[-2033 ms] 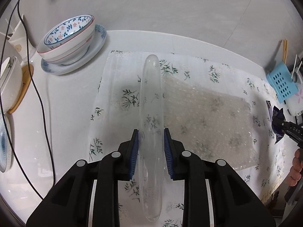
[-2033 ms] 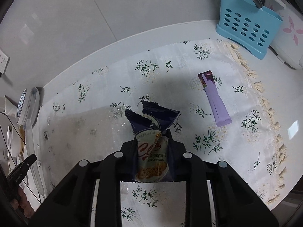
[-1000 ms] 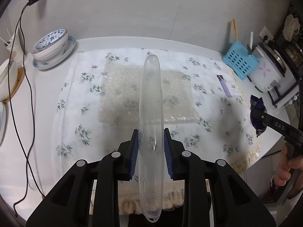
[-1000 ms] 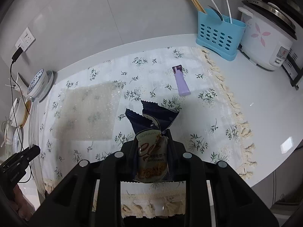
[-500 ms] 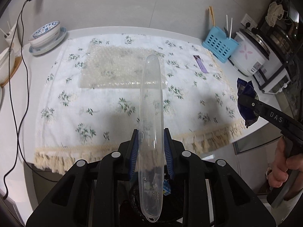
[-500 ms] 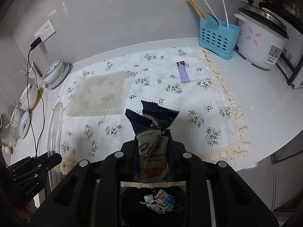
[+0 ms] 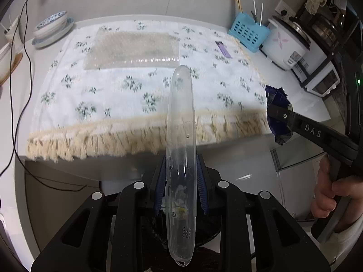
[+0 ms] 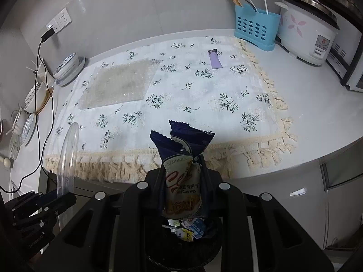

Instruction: Collect trash

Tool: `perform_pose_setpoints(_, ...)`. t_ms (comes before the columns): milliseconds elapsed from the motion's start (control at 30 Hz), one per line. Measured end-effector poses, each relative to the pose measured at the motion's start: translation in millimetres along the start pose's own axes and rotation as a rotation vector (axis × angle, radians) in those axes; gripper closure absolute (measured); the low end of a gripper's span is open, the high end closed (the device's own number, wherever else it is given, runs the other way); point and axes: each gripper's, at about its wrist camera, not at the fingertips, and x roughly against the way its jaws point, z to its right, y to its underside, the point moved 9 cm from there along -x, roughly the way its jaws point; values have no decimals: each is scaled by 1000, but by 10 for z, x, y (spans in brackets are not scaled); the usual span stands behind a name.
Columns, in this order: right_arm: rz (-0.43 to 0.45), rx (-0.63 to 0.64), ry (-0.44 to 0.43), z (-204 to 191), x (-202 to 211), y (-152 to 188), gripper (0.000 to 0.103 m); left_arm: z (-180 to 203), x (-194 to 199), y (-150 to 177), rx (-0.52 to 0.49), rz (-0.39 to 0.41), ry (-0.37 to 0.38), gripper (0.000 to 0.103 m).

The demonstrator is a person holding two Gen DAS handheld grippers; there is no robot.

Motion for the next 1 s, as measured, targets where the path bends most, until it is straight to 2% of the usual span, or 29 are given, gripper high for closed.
perform_pose_setpoints(567,-34,38,-26,15,161,740,80,283,-206,929,-47,-94,-2,78)
perform_pose_setpoints(1000,-123,16,21,326,-263,1436,80,303,-694,1278,-58,-88,-7,78)
